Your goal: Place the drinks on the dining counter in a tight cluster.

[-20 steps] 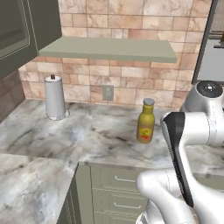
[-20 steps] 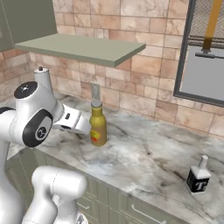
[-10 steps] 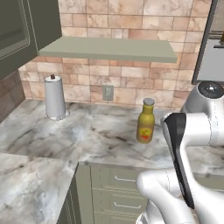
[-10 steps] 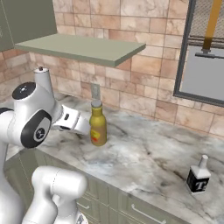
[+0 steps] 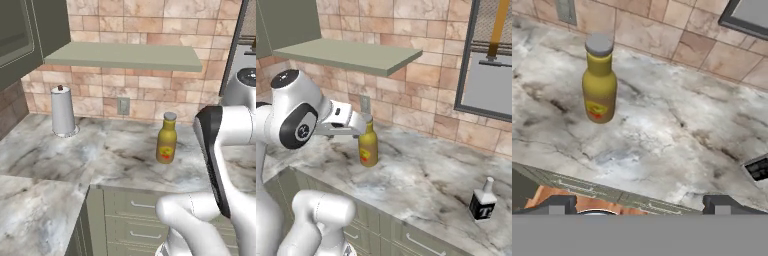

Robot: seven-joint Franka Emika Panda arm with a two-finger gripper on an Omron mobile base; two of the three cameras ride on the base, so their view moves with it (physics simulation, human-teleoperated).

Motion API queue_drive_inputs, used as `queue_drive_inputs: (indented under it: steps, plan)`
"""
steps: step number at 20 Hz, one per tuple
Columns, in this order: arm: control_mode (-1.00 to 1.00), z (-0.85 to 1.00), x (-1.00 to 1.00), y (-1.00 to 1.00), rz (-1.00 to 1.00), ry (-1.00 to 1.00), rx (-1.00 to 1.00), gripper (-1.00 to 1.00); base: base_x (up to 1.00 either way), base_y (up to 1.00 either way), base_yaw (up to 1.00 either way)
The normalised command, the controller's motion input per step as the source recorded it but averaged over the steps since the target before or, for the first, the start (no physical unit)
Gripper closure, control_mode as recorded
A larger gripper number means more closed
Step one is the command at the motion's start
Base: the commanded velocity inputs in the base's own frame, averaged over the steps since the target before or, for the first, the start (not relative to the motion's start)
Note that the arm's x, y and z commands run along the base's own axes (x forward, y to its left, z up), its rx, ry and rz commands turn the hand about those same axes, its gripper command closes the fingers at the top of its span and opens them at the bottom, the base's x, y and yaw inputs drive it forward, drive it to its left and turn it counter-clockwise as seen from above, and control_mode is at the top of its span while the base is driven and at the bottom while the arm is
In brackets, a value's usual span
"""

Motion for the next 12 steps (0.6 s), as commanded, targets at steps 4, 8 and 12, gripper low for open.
queue_drive_inputs:
  steps: [4, 8, 12]
  plan:
    - [-1.00, -0.01, 0.99, -0.03, 0.00, 0.16, -0.03, -1.00, 0.00, 0.00, 0.00]
    - [-1.00, -0.08, 0.27, 0.07, 0.00, -0.02, 0.03, -1.00, 0.00, 0.00, 0.00]
    - [-1.00, -0.18, -0.29, 0.38, 0.00, -0.20, 0.17, -1.00, 0.00, 0.00, 0.00]
